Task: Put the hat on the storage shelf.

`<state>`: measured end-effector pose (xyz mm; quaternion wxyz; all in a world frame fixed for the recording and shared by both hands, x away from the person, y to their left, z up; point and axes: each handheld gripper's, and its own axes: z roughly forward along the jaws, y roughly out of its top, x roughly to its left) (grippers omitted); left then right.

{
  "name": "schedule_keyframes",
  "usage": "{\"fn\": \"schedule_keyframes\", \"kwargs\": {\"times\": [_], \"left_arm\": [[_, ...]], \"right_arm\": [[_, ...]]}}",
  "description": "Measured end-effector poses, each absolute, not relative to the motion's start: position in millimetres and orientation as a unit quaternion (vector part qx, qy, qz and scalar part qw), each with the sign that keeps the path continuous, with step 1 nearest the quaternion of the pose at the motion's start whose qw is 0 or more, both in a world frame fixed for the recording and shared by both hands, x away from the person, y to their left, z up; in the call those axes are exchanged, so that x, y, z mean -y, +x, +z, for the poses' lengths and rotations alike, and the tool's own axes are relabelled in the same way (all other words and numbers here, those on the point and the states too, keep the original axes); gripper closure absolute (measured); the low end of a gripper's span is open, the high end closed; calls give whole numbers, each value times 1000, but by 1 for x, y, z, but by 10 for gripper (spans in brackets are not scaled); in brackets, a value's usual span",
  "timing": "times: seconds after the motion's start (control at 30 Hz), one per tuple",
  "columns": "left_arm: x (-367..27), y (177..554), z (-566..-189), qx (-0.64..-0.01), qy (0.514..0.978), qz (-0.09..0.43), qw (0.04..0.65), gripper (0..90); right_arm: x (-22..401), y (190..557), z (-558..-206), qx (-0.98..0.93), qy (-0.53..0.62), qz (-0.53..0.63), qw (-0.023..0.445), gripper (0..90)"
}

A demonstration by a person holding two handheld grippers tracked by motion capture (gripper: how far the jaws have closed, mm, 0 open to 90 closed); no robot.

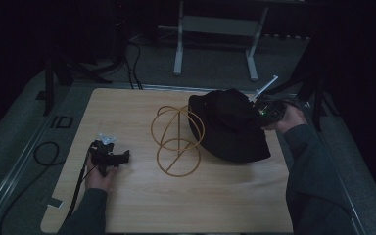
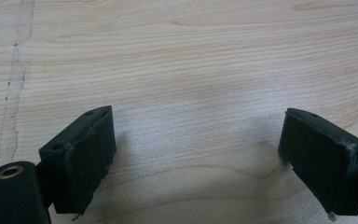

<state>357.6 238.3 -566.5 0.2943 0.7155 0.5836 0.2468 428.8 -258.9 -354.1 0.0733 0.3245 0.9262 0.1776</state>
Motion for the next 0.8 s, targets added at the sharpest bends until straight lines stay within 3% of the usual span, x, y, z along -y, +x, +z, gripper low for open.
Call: {"fn": "schedule_keyframes", "kwargs": {"times": [0.8], "left_arm": [[-238,358,-566,-584,716,246,294,112]], "right_arm": [[276,422,-325,-928,313,182,85,862]]}}
